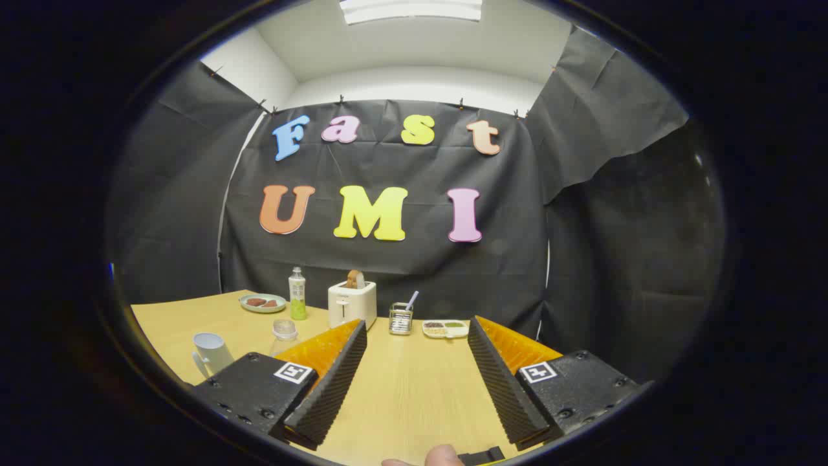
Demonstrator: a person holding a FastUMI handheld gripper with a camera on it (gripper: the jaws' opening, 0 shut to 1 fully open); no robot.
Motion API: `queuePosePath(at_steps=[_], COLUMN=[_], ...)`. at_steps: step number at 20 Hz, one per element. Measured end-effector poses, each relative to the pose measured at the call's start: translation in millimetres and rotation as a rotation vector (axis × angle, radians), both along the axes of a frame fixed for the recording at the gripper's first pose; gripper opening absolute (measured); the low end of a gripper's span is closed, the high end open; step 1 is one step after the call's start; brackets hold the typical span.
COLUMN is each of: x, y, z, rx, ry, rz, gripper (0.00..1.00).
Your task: Take the bottle from table, then pour the juice into the cup, finally place the bottle on the coaster
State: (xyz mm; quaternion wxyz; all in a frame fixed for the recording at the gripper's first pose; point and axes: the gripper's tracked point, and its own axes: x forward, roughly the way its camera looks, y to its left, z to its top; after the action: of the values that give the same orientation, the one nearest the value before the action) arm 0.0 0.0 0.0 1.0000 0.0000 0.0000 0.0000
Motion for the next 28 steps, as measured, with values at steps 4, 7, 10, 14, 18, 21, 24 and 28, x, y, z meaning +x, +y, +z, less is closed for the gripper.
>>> queuePosePath(at_steps=[4, 7, 10, 14, 18, 21, 24, 28], x=[-1, 0, 0, -2, -4, -4, -5, -6], y=[4, 6, 8, 11, 18, 26, 40, 65], z=[0, 0, 1, -2, -4, -7, -16, -33], rx=[-0.007, 0.000, 0.006, 0.009, 0.013, 0.013, 0.025, 0.019], ry=[-0.002, -0.005, -0.014, -0.002, 0.010, 0.020, 0.045, 0.081], rz=[0.008, 0.012, 0.010, 0.018, 0.037, 0.059, 0.096, 0.164], gripper=[1.00, 1.00, 1.00, 1.00, 1.00, 1.00, 1.00, 1.00])
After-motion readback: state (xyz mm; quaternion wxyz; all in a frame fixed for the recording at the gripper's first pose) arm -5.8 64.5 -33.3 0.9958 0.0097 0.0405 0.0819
